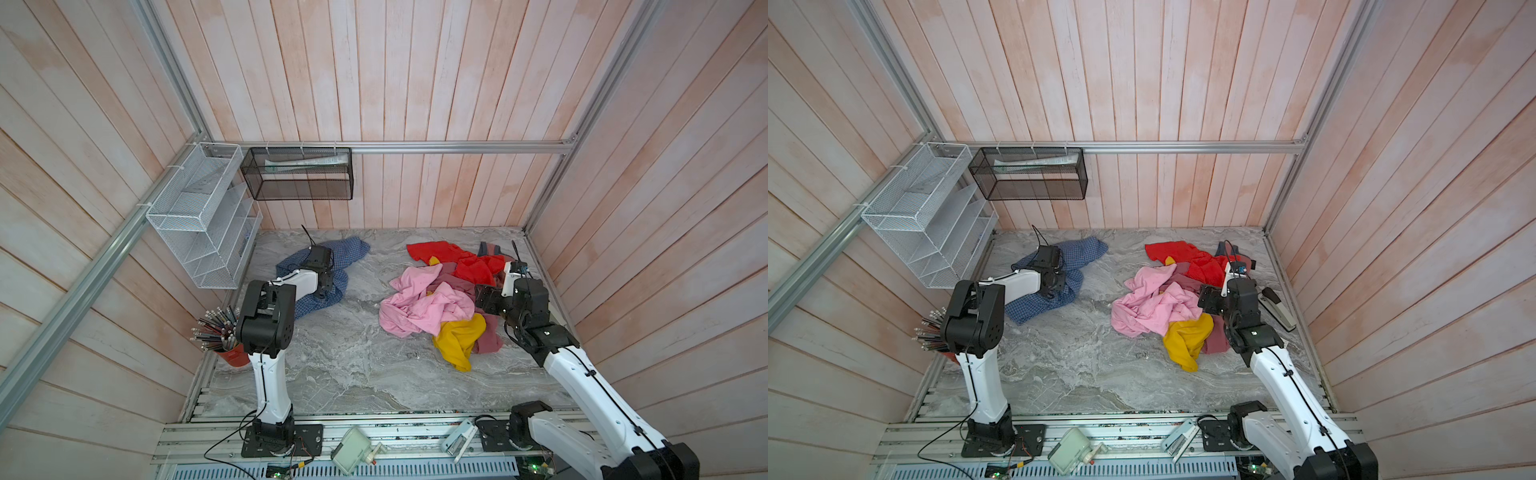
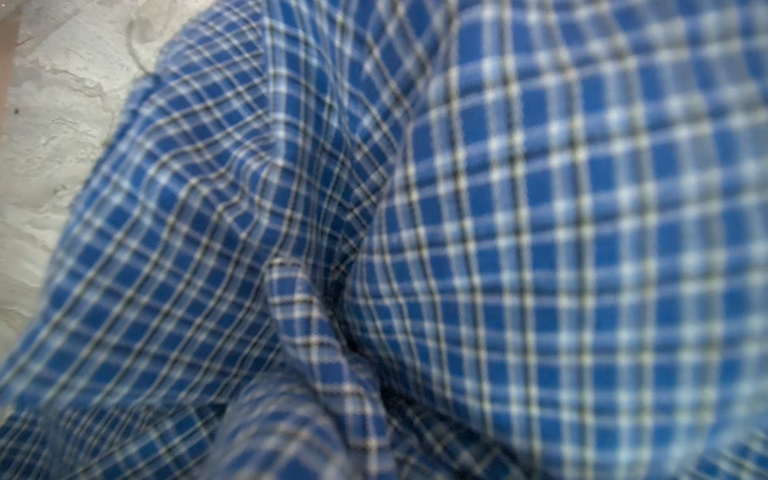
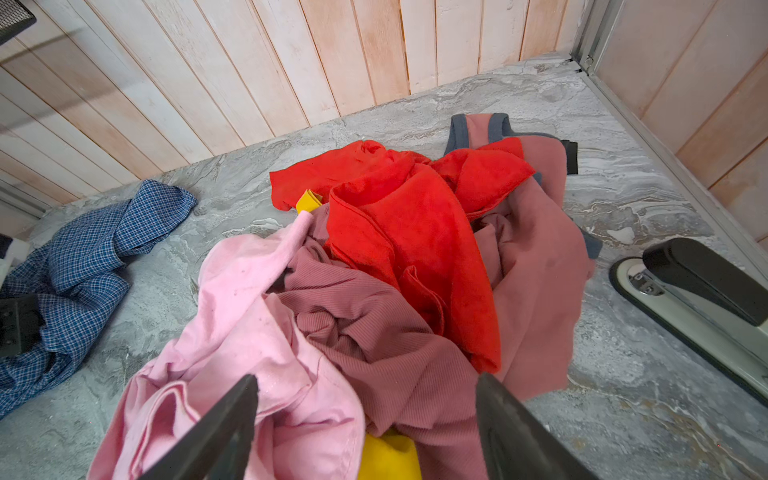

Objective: Pick out a specific cloth from the pile
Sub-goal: 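Spread the blue plaid shirt on the table and release it with the left gripper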

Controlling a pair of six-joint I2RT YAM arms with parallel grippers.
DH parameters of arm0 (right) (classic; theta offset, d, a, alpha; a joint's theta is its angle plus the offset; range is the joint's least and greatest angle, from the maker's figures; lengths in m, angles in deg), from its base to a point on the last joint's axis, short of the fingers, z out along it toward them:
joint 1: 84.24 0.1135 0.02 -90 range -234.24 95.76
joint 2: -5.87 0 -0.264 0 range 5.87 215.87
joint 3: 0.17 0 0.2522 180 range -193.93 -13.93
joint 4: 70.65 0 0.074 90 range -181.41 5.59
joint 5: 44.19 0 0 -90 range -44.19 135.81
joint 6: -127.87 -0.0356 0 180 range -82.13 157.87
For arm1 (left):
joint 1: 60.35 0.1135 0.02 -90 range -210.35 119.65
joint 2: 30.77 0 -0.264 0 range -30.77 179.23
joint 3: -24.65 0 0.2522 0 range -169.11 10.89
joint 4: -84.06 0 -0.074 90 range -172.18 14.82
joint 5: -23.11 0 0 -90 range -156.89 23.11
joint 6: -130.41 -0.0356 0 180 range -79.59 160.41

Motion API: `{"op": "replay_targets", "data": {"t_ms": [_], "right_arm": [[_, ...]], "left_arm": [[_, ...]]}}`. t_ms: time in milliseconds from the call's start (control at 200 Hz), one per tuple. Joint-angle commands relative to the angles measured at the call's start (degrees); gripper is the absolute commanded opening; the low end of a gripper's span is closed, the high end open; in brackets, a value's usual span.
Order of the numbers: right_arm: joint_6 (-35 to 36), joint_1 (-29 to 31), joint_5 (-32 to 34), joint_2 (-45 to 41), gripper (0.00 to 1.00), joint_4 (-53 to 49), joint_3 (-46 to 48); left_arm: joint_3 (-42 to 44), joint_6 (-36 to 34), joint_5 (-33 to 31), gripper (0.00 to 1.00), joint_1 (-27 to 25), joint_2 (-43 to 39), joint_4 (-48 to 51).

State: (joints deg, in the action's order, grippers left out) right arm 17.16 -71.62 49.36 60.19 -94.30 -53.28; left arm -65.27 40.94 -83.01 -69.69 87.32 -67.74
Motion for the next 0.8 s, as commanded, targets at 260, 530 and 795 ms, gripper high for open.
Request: {"op": "replay_targets", "data": {"t_ms": [260, 530, 795], "right_arm": [[0.1, 0.2, 1.1, -1.2, 0.83, -1.4, 0.6], [0.8, 0.2, 1.3, -1.3, 0.85, -1.8, 0.6], [1.1, 0.3, 1.2, -1.2, 0.85, -1.5, 0.0]], "left_arm": [[-11.0, -5.9, -2.8, 0.39, 1.0, 9.2, 3.7], [-8.2, -9.4, -2.8, 0.60, 1.4, 5.6, -0.2], [-4.0, -10.4, -2.8, 0.84, 1.0, -0.6, -4.0]]}}
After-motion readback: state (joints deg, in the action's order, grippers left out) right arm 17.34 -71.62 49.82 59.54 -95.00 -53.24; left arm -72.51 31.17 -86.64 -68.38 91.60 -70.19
